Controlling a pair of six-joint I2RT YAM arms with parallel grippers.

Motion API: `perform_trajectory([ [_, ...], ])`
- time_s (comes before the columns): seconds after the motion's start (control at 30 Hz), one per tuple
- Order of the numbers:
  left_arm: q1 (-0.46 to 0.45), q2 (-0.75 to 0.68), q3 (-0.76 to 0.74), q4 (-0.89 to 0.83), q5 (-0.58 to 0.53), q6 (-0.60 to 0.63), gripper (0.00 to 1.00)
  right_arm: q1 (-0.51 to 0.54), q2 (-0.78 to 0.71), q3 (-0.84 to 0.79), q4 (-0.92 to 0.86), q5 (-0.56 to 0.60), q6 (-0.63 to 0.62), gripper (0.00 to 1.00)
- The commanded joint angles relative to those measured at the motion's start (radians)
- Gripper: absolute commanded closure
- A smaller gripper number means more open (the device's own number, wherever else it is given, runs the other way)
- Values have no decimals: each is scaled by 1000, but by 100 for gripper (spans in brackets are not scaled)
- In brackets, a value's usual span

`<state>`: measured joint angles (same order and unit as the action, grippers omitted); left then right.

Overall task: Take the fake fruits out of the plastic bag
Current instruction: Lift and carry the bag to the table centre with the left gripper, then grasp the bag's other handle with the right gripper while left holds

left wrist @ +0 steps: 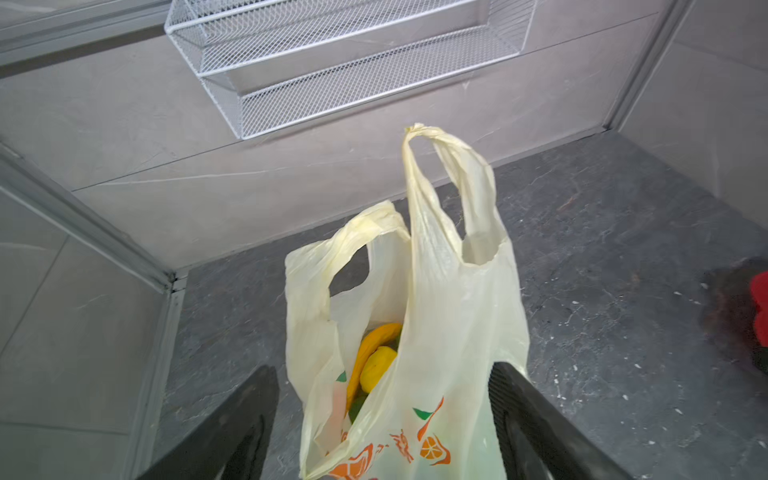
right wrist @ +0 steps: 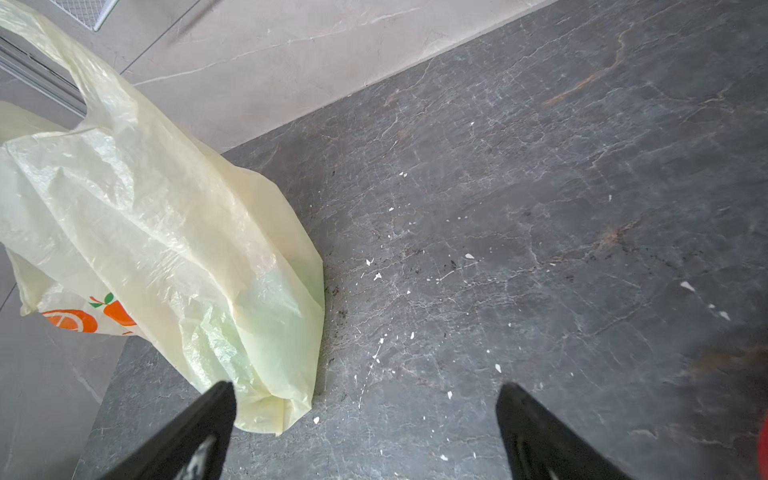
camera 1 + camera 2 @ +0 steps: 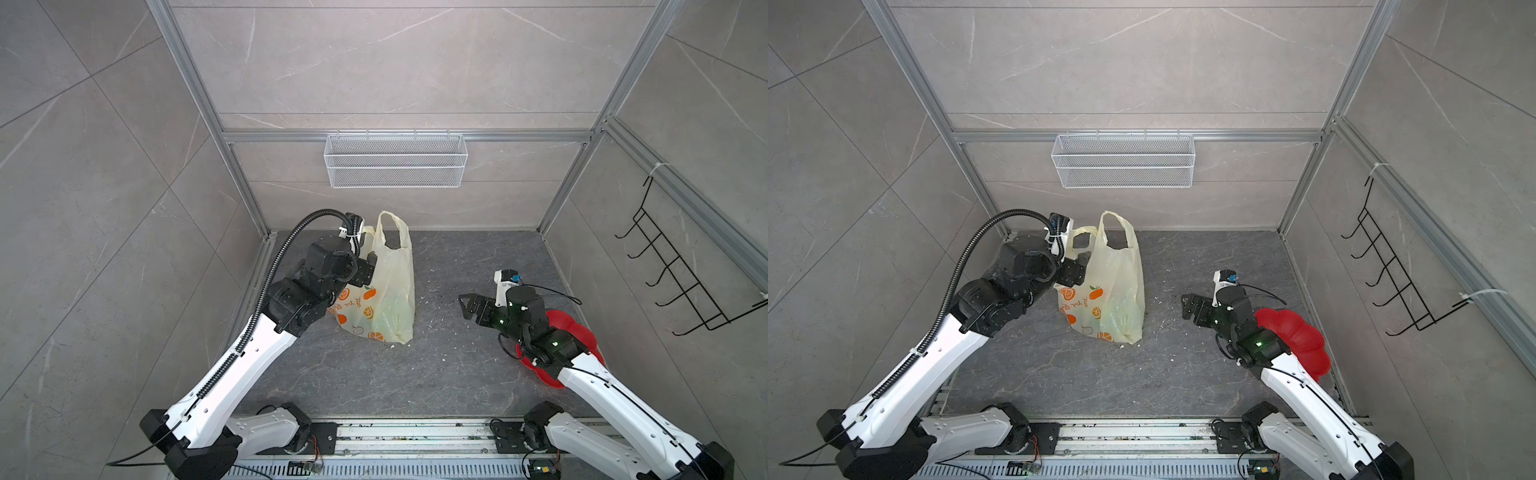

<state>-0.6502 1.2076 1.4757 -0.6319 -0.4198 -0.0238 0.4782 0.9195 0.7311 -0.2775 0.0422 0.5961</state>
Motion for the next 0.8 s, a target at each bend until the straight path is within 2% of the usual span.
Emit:
perform_trajectory([
  [0.0, 111, 36, 47, -73, -15, -18, 16, 15, 8, 2, 27, 15, 19, 0],
  [0.13, 202, 101, 77, -58, 167, -30, 16, 28, 6, 8, 17, 24, 19, 0],
  [0.2, 212, 141, 89, -40, 241, -33, 16, 35, 2, 8, 15, 26, 19, 0],
  [0.3, 221, 181, 89, 5, 289, -39, 16, 44, 2, 10, 16, 30, 23, 0],
  [0.43, 278, 250, 113, 36, 310, -69, 18, 71, 19, 24, 32, 27, 31, 0],
  [0.63, 314, 314, 128, 76, 326, -145, 37, 187, 138, 145, 36, 120, 28, 0],
  [0.77, 317, 330, 96, 103, 385, -213, 60, 298, 267, 290, 31, 221, -14, 0],
])
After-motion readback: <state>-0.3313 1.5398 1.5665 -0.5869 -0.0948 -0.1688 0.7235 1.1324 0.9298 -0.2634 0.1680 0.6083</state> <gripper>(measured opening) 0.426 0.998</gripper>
